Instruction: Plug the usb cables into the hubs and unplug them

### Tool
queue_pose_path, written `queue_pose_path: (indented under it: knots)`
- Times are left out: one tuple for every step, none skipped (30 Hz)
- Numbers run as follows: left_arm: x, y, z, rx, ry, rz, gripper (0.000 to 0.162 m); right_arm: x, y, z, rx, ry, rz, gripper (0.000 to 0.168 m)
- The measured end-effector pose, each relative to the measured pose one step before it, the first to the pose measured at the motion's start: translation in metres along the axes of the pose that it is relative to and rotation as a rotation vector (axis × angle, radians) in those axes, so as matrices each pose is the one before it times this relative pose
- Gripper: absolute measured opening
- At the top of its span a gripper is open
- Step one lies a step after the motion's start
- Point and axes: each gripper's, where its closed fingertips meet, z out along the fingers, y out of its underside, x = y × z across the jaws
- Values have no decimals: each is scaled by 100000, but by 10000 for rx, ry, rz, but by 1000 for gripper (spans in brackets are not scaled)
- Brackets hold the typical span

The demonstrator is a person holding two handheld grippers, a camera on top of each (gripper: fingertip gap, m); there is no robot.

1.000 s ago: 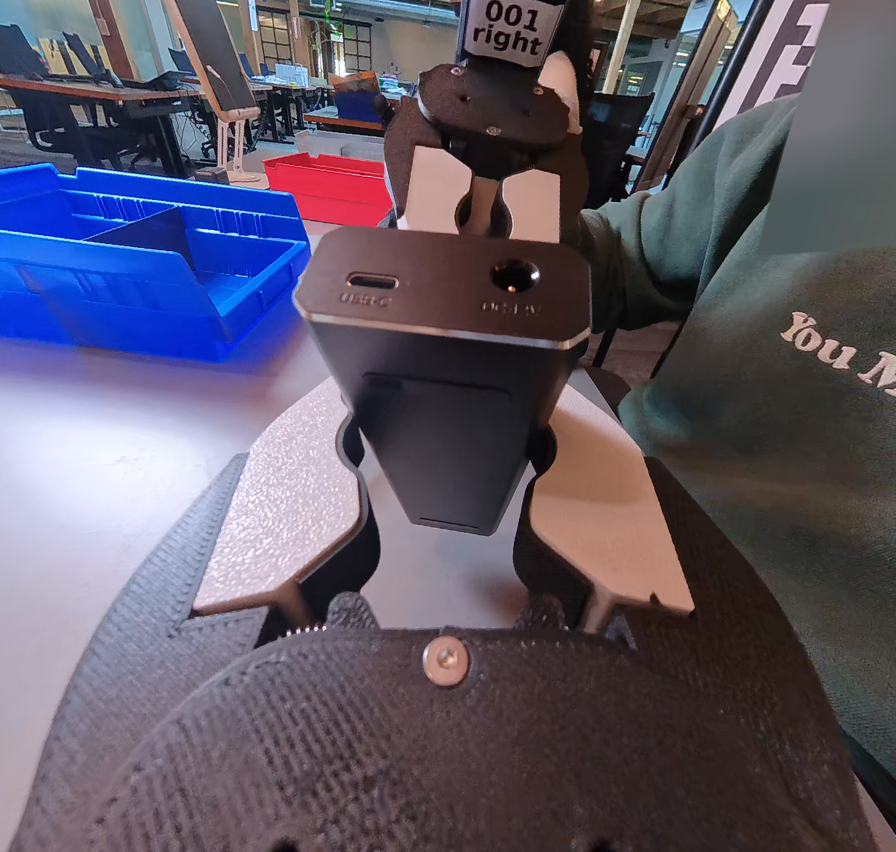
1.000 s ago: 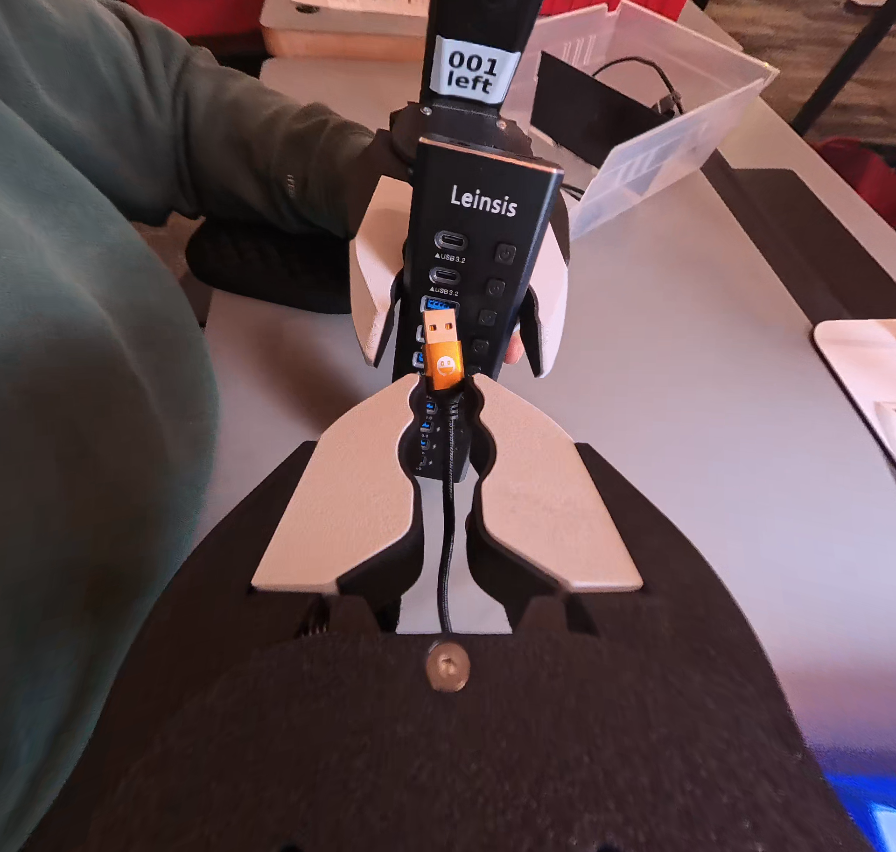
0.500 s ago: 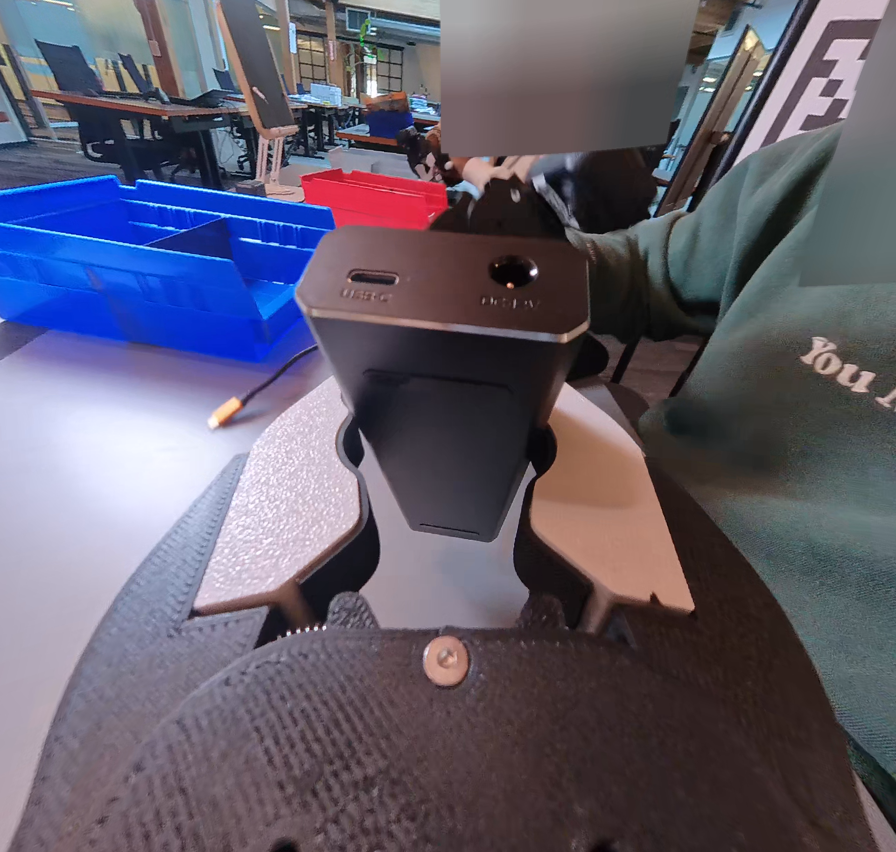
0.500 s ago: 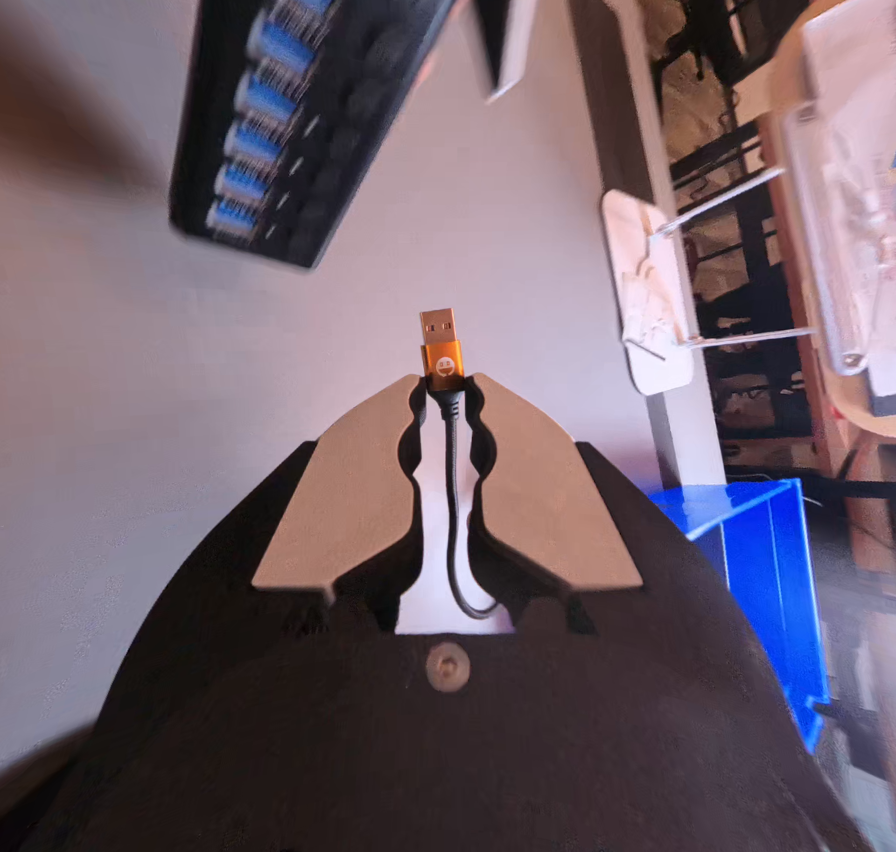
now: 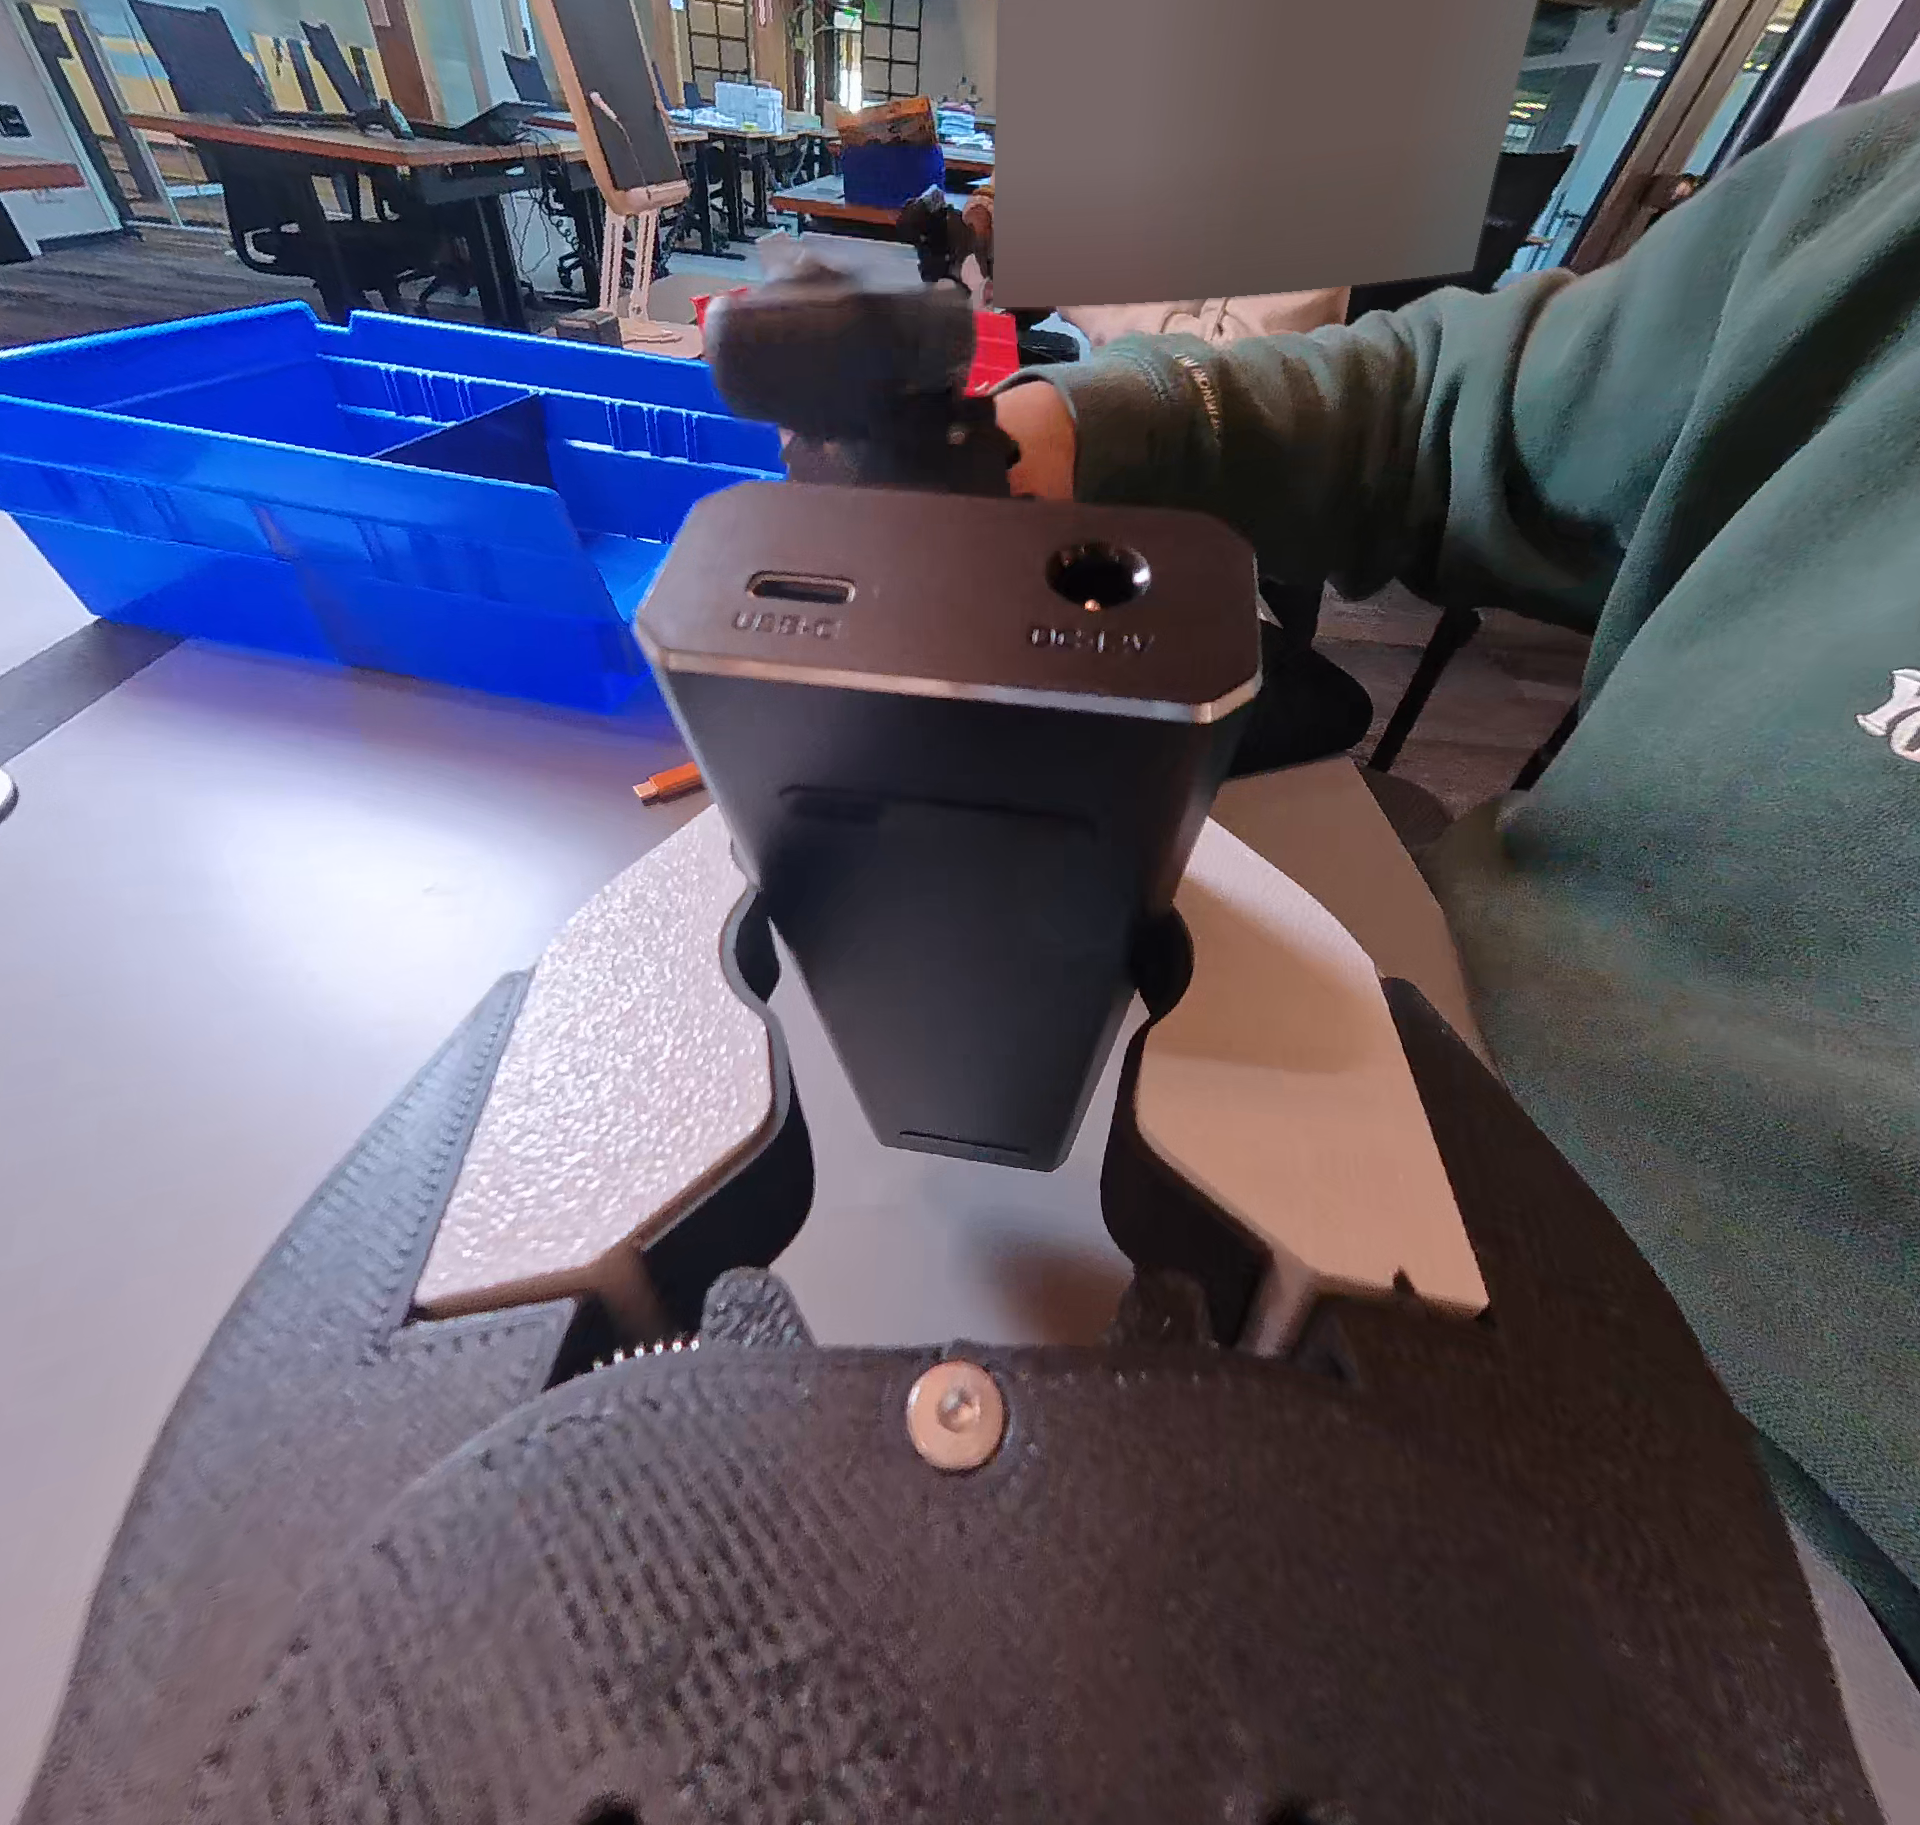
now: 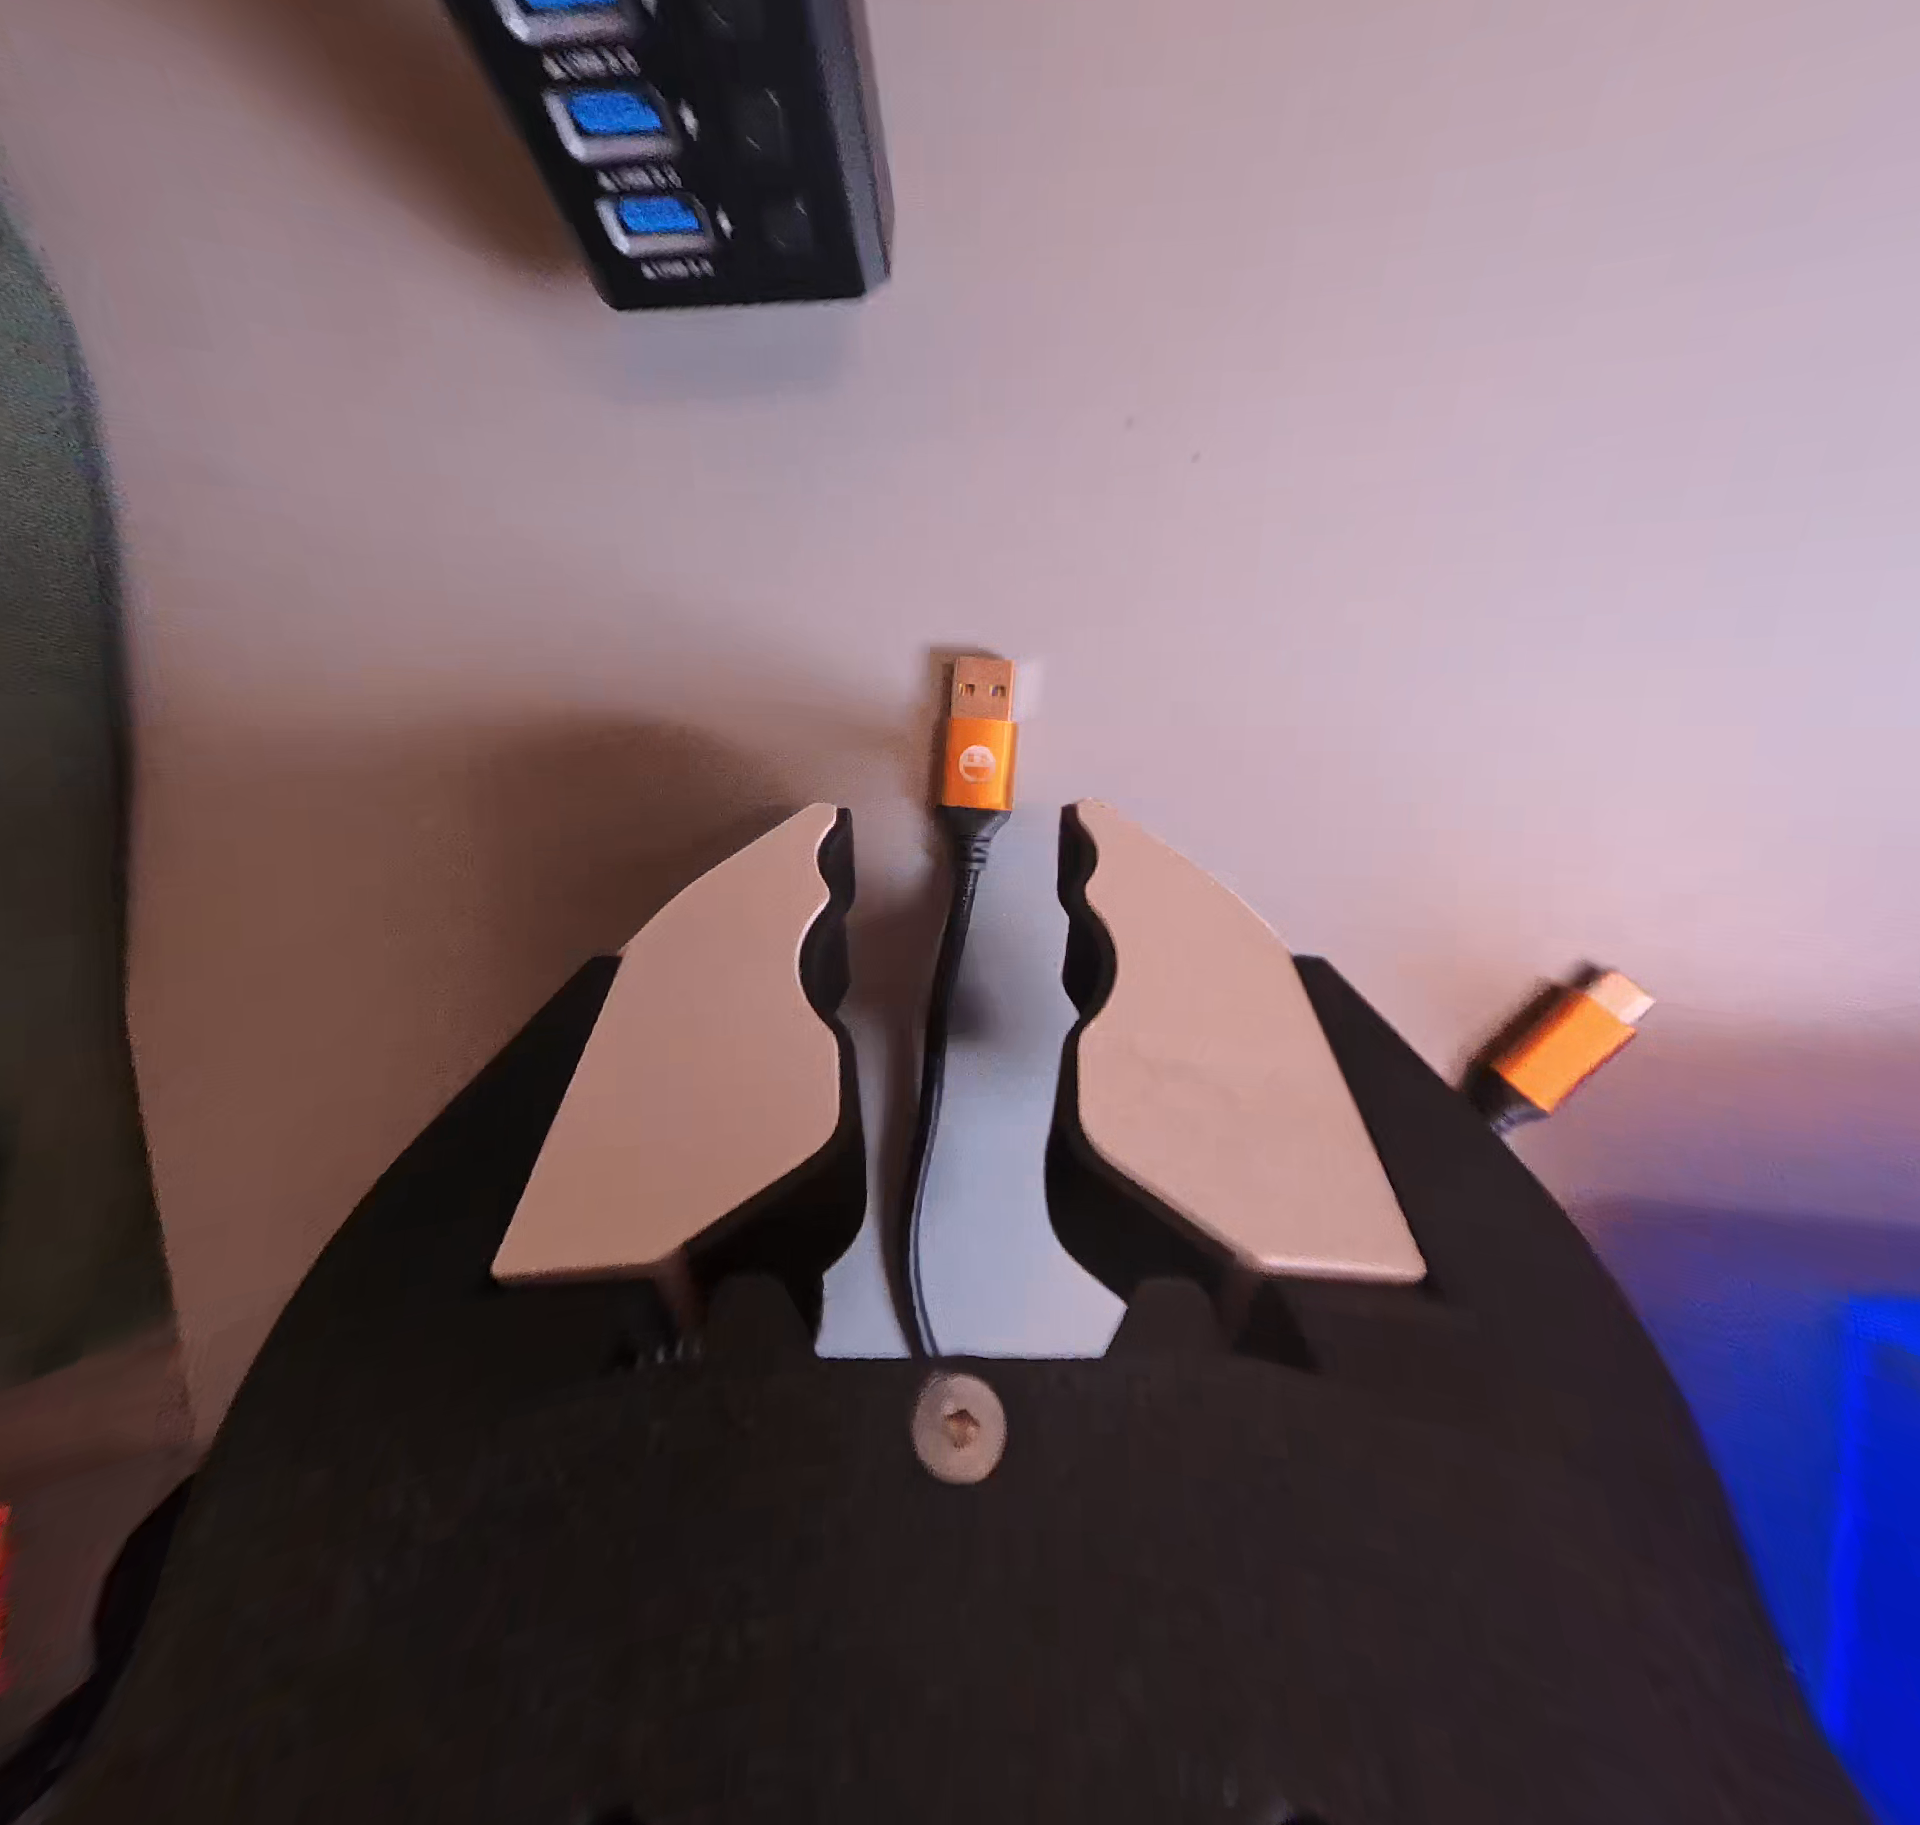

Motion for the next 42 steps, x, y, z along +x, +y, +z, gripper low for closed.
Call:
queue_pose_path:
  knots:
    - [-41, -61, -82, 19, -21, 2, 70, 135, 235, 611, -294, -174, 219, 37]
    - [-12, -56, -92, 8, -3, 8, 70, -41, -57, 399, -64, -147, 121, 31]
    - [-26, -55, -84, 5, -6, 9, 70, -257, -156, 216, -5, -154, 33, 21]
    - [-42, -36, -62, 2, -9, 12, 70, -130, -39, 141, -77, 29, -39, 16]
    - [-55, -13, -51, -2, -14, 6, 70, 56, -110, 47, -3, 257, -145, 16]
    - [-63, 21, -31, -9, -14, 2, 70, 275, -147, -19, 59, 478, -255, 16]
    - [-94, 51, -22, -27, -35, -5, 70, 472, -129, -122, 75, 669, -305, 15]
    - [-128, 49, -19, -34, -60, 14, 70, 634, -100, -295, 57, 822, -352, 15]
    - [-104, 22, -29, -24, -58, 41, 70, 730, -282, -537, 172, 929, -404, 15]
    - [-80, -16, -40, -6, -48, 36, 70, 803, -489, -749, 304, 942, -320, 15]
    - [-65, -55, -41, 9, -42, 13, 70, 1050, -528, -928, 298, 1032, -263, 15]
    - [-37, -81, -51, 17, -35, 16, 70, 1356, -461, -1055, 226, 1252, -442, 15]
    - [-28, -68, -50, 7, -33, 36, 70, 1669, -263, -1119, 105, 1475, -659, 15]
    - [-1, -48, -29, -10, -42, 57, 70, 1729, -89, -1141, 25, 1516, -684, 15]
    - [3, -41, -24, -24, -48, 73, 70, 1569, -62, -1132, 80, 1384, -531, 15]
    - [51, -35, -15, -21, -30, 80, 70, 1413, -65, -1164, 112, 1262, -417, 15]
    - [59, -43, -3, -9, -17, 64, 70, 1410, 7, -1177, 89, 1267, -466, 15]
    - [41, -65, 21, -4, -27, 46, 70, 1346, 140, -1128, 61, 1188, -461, 15]
    - [28, -34, 37, -17, -19, 53, 70, 908, 370, -942, -9, 821, -196, 15]
    - [36, 1, 65, -33, -25, 66, 70, 175, 626, -695, -149, 346, 94, 15]
    - [26, 32, 79, -54, -37, 78, 70, -702, 882, -453, -325, -55, 100, 15]
    - [67, 61, 84, -72, -16, 90, 70, -1552, 968, -213, -434, -365, -42, 15]
    - [110, 64, 96, -61, 10, 76, 70, -2040, 660, -120, -315, -534, -100, 15]
    - [125, 51, 93, -42, 17, 51, 70, -2102, 302, -78, -235, -606, -112, 15]
    - [126, 57, 108, -42, 19, 26, 70, -1903, 69, -20, -288, -643, -34, 15]
    - [114, 60, 107, -45, 14, 19, 70, -1584, -429, -81, -55, -657, 120, 15]
    - [113, 83, 109, -57, 7, 24, 70, -1441, -681, -96, 50, -734, 200, 15]
    - [104, 130, 150, -80, -3, -1, 70, -1366, -554, 8, -92, -778, 241, 15]
    - [87, 144, 195, -85, -12, -39, 70, -1193, -596, 58, 2, -696, 218, 16]
    - [95, 200, 255, -103, -7, -72, 70, -901, -620, 58, 114, -515, 153, 16]
    - [88, 254, 298, -127, -21, -91, 70, -573, -531, 74, 123, -321, 81, 16]
    - [34, 286, 321, -137, -47, -88, 70, -427, -448, 126, 132, -265, 21, 16]
    - [-75, 260, 298, -103, -104, -105, 70, -382, -335, 193, 114, -300, 67, 16]
    - [-199, 223, 232, -48, -127, -137, 70, -253, -213, 254, 90, -282, 171, 16]
    - [-173, 237, 160, -38, -45, -132, 70, -61, -146, 200, 74, -213, 191, 16]
    - [-132, 206, 66, 2, 28, -106, 70, 13, -115, 136, 42, -184, 154, 16]
    - [-153, 153, 36, 18, 4, -113, 70, -23, -116, 95, 37, -218, 142, 16]
    - [-97, -19, -31, 79, 18, -95, 70, -174, -238, 46, 121, -314, 165, 16]
    - [-65, -5, -21, 11, 11, -41, 70, -359, -346, -6, 205, -451, 235, 16]
    - [-7, -3, 2, 12, 7, 18, 70, -454, -342, -35, 204, -535, 326, 16]
    - [32, 2, 3, 10, 10, 26, 70, -477, -290, -74, 183, -613, 404, 17]
    - [36, 18, 2, -13, 8, 37, 70, -469, -284, -152, 194, -709, 481, 21]
